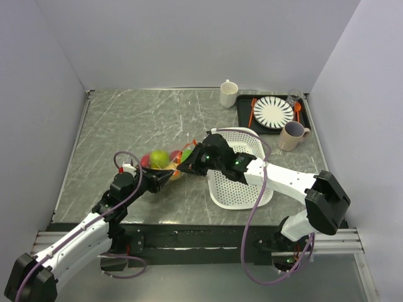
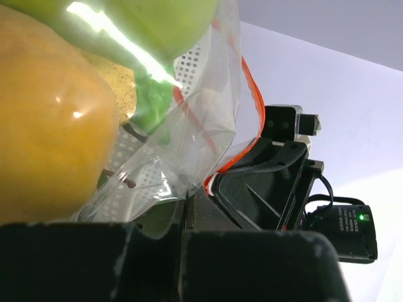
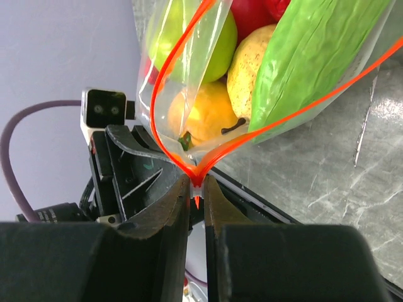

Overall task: Place the food in the zip-top bag and seal the zipper
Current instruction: Zip the zipper food storage bag at the center of the board.

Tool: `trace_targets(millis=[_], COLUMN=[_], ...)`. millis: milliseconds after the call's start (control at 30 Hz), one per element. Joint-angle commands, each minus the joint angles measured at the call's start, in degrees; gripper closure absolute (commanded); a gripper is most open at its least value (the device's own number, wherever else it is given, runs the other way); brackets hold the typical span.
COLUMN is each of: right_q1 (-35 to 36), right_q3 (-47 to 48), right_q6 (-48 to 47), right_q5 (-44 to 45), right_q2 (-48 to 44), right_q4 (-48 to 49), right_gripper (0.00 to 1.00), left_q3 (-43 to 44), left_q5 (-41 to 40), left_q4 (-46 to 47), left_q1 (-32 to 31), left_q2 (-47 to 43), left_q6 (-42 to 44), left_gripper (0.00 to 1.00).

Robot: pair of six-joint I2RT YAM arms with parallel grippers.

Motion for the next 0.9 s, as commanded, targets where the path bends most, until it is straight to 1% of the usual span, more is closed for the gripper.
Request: trace_targets(millis=[0,200,467,700,867], right_q1=[-2.8,-3.77,-5.61,-6.05,-6.23], right_q3=[0.29,0.47,-0.76,-0.94,-1.2], right_q6=[-0.39,-0.74,-1.53,-2.32,-2.68], right_q5=[4.4,4.66,4.14,3.52,3.26], right_q2=[-3.3,-3.83,-4.09,-3.22,-2.51], right_q4=[1.53,1.0,-0.23,-0.23,-0.67], right_gripper=[1.0,1.0,1.0,1.0,1.0], left_q3=[-0.52,-0.88,2.2,2.9,1.85], left_q5=[1.05,0.7,-0.96,-0.88,0.18], left_q4=[-1.79,-4.6,-11.81,-18.48,-19.72], left_q1=[-0.02,-0.02,-0.02,-0.02,-0.02], left_q2=[-2.47,-5.11,-8.88,-13.8,-16.36], left_q6=[1.64,1.99,4.89,4.45,2.96], left_gripper=[0.99,0.99,0.99,0.99,0.99])
